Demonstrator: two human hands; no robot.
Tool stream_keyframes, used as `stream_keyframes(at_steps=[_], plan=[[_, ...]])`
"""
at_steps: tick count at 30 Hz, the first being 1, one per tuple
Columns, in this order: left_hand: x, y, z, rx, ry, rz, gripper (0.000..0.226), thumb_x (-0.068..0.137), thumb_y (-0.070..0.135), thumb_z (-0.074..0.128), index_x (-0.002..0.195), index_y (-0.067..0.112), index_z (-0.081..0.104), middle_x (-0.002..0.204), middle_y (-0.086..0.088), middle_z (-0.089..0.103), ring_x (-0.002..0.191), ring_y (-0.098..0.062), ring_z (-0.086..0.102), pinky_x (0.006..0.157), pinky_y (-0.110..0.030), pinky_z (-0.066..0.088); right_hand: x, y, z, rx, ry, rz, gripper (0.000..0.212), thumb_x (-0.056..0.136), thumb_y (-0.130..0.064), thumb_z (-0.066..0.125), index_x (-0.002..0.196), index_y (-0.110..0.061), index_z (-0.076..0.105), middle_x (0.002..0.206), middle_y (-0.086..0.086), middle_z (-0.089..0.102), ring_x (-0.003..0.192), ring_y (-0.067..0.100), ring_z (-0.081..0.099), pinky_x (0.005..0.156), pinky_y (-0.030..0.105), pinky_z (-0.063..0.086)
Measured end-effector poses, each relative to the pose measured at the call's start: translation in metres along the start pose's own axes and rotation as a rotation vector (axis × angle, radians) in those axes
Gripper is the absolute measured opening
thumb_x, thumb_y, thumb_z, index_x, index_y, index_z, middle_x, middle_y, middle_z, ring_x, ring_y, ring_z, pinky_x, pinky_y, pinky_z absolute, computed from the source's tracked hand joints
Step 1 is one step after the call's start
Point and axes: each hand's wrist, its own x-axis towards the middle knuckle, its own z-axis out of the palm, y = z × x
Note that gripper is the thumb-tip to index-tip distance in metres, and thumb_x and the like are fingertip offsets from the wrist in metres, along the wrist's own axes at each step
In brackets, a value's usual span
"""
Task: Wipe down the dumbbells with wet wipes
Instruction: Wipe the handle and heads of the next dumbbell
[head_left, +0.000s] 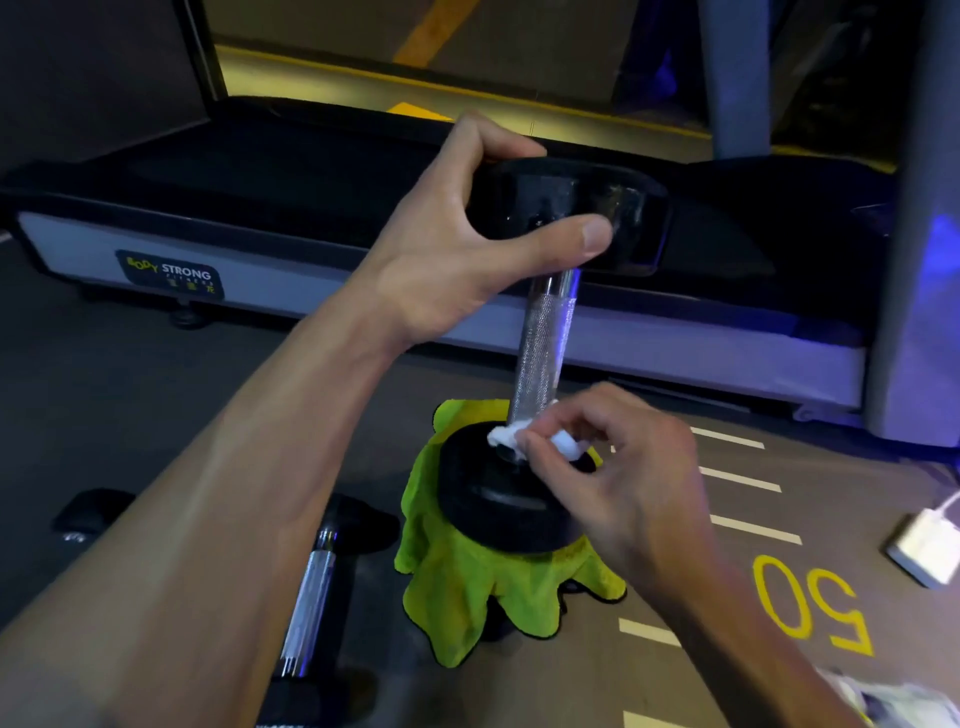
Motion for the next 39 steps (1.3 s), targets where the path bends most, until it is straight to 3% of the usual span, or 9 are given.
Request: stream_keyframes(at_steps=[5,8,11,14,20,25,28,32,39], plan=[[0.003,0.000,0.004,0.001,0.016,0.000,0.066,0.073,0.058,0.085,0.121,0.026,0.055,0.108,0.015,0.065,0.097,0.005,0.062,0.084,-0.016,0.049,0.049,-0.007,-0.011,-0.145,0.349,-0.247,0.003,0.088,-0.010,0.074,0.087,-0.012,0.071,0.085,0.000,0.062,0.076,0.004,0.052,0.071,0.017,0.044],[0.004,0.000,0.003,0.017,0.054,-0.020,0.068,0.066,0.067,0.080,0.118,0.030,0.056,0.103,0.019,0.066,0.092,0.006,0.062,0.082,-0.014,0.048,0.028,-0.002,-0.001,-0.132,0.242,-0.204,0.002,0.092,-0.013,0.076,0.091,-0.013,0.074,0.089,-0.002,0.067,0.079,0.008,0.060,0.073,0.021,0.048],[0.003,-0.002,0.002,0.022,0.067,-0.022,0.069,0.065,0.068,0.080,0.119,0.031,0.056,0.103,0.020,0.066,0.091,0.006,0.062,0.082,-0.014,0.048,0.005,0.002,0.005,-0.171,0.144,-0.218,0.005,0.090,-0.015,0.077,0.089,-0.018,0.074,0.089,-0.007,0.066,0.081,0.004,0.059,0.078,0.007,0.041],[0.000,-0.001,0.004,0.011,0.044,-0.010,0.067,0.070,0.062,0.082,0.122,0.030,0.055,0.106,0.017,0.066,0.095,0.006,0.063,0.082,-0.013,0.049,0.032,-0.004,-0.009,-0.160,0.254,-0.243,0.004,0.093,-0.008,0.071,0.096,-0.010,0.072,0.098,-0.002,0.064,0.089,0.001,0.055,0.083,0.006,0.038],[-0.003,0.000,0.004,-0.023,0.061,0.006,0.069,0.068,0.063,0.083,0.121,0.027,0.055,0.107,0.013,0.068,0.099,-0.002,0.066,0.089,-0.024,0.054,-0.009,-0.006,0.011,-0.145,0.147,-0.157,0.048,0.096,-0.015,0.068,0.142,-0.008,0.057,0.145,0.006,0.051,0.134,0.001,0.045,0.108,0.005,0.030],[-0.005,0.000,0.006,-0.037,0.047,0.021,0.068,0.069,0.061,0.083,0.121,0.028,0.054,0.109,0.012,0.068,0.105,-0.006,0.067,0.094,-0.033,0.057,0.020,-0.020,0.000,-0.120,0.220,-0.182,0.041,0.097,-0.017,0.063,0.137,-0.005,0.058,0.139,0.007,0.049,0.124,-0.002,0.049,0.100,0.000,0.030],[-0.006,0.000,0.003,-0.032,0.070,0.009,0.069,0.068,0.062,0.082,0.122,0.028,0.054,0.108,0.013,0.067,0.103,-0.005,0.067,0.093,-0.031,0.056,0.005,-0.019,0.011,-0.103,0.145,-0.187,0.048,0.097,-0.016,0.063,0.142,-0.007,0.054,0.142,0.007,0.045,0.126,-0.007,0.044,0.100,0.006,0.038],[-0.008,-0.002,0.001,-0.041,0.091,0.003,0.069,0.067,0.063,0.081,0.121,0.029,0.055,0.107,0.015,0.067,0.102,-0.005,0.066,0.093,-0.031,0.055,-0.028,-0.005,0.013,-0.183,0.034,-0.192,0.042,0.099,-0.026,0.055,0.138,-0.010,0.061,0.138,0.002,0.050,0.124,0.017,0.055,0.099,0.033,0.049],[-0.005,0.004,0.007,-0.030,0.081,-0.004,0.068,0.070,0.062,0.084,0.122,0.029,0.054,0.108,0.013,0.067,0.100,-0.001,0.066,0.087,-0.021,0.053,0.012,-0.026,0.003,-0.388,0.052,-0.279,0.044,0.106,-0.032,0.046,0.139,-0.006,0.060,0.144,0.010,0.052,0.131,0.026,0.047,0.112,0.036,0.039]])
